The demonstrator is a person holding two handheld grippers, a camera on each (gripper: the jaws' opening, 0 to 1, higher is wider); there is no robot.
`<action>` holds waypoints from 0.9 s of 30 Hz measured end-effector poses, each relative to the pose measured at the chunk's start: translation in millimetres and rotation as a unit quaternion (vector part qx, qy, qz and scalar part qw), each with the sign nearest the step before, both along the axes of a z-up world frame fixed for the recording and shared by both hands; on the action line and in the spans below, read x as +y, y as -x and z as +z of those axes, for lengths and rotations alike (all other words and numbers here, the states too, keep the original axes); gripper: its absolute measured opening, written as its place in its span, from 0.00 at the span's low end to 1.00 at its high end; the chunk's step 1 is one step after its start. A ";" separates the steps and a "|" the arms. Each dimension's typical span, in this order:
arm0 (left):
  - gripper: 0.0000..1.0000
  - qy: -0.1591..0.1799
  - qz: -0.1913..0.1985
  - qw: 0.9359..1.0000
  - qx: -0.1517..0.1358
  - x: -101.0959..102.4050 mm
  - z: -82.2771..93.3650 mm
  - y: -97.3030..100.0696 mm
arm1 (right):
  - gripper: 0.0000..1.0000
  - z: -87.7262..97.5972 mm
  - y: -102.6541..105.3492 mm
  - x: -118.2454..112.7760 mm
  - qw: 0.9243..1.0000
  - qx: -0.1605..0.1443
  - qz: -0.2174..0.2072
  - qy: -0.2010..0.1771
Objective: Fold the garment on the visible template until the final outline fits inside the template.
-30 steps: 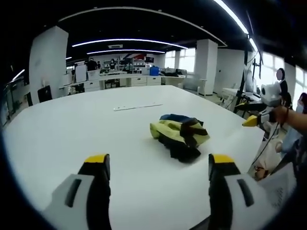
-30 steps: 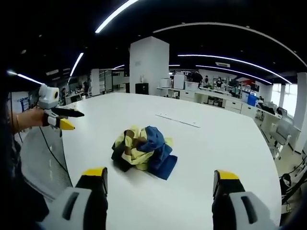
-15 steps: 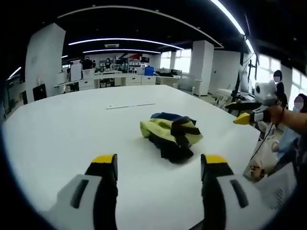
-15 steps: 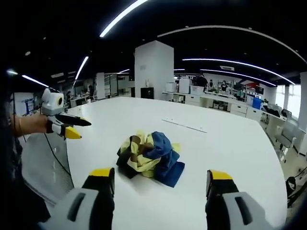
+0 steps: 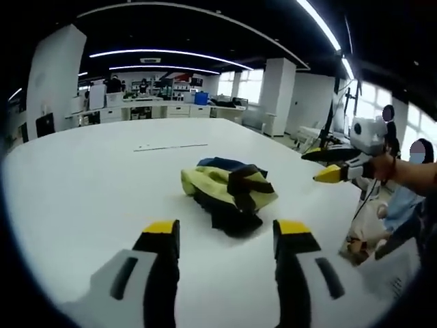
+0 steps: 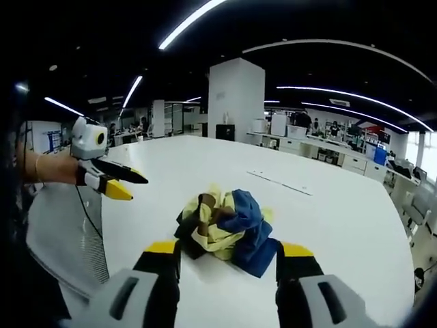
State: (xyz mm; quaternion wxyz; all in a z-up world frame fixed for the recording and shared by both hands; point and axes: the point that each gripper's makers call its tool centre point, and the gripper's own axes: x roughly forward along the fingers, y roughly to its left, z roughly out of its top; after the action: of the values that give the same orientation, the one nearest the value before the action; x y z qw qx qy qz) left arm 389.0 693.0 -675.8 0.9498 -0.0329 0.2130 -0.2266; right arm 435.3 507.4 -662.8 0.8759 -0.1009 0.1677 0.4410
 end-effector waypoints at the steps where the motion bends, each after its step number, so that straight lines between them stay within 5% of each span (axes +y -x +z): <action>1: 0.50 0.003 -0.003 1.000 0.001 -2.2 -0.4 -0.6 | 0.51 0.0 -0.6 2.1 1.000 -0.002 0.005 0.001; 11: 0.37 0.002 -0.044 0.999 0.011 -26.7 -11.5 -7.6 | 0.40 -3.6 -11.6 24.0 0.999 0.001 0.046 0.011; 27: 0.24 0.003 -0.054 0.998 0.031 -46.0 -44.0 -23.7 | 0.24 -16.9 -37.2 42.1 0.997 0.009 0.065 0.032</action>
State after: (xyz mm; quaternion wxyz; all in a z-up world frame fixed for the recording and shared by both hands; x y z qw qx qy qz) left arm 412.7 646.9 -719.8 0.9291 -0.0311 0.2429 -0.2770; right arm 472.5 549.6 -679.8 0.8402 -0.1354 0.1831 0.4921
